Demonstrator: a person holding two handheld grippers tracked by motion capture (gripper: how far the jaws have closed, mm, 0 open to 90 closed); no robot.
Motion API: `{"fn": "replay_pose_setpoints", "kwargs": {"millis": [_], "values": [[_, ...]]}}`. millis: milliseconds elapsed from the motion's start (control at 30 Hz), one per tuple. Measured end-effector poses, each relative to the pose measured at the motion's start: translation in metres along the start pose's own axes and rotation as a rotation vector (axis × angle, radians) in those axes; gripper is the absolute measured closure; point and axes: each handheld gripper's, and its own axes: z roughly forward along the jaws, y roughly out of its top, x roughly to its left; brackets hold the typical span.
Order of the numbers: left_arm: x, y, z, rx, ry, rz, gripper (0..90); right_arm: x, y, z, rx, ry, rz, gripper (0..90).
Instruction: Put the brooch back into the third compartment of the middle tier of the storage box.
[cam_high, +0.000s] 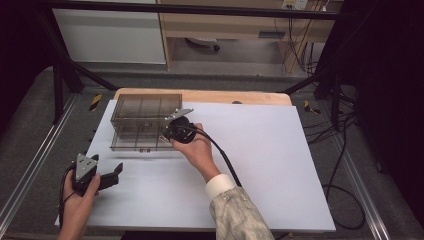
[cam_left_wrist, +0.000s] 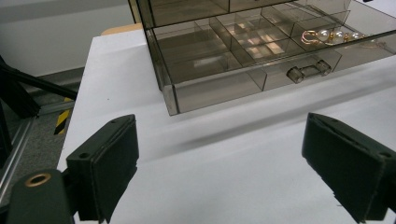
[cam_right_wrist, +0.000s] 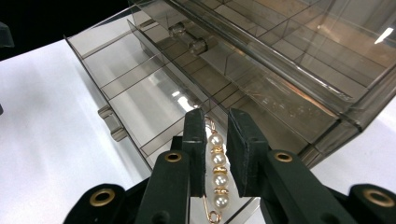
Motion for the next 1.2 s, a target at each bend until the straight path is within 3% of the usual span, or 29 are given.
{"fn": "replay_pose_setpoints", "kwargs": {"millis": [433,833,1200], "values": [[0.000,0.000,0.000,0.003,0.000,0.001,10.6,-0.003,-0.001,-0.009,-0.009,-0.008,0.007,77.3],[0.000,0.000,0.000,0.005,0.003,0.004,10.6,-0.008,-0.005,-0.031,-0.022,-0.023,0.014,74.3],[-0.001,0.000,0.001,0.007,0.002,0.007,10.6,-0.018,-0.006,-0.050,-0.025,-0.068,0.033,59.3]]}}
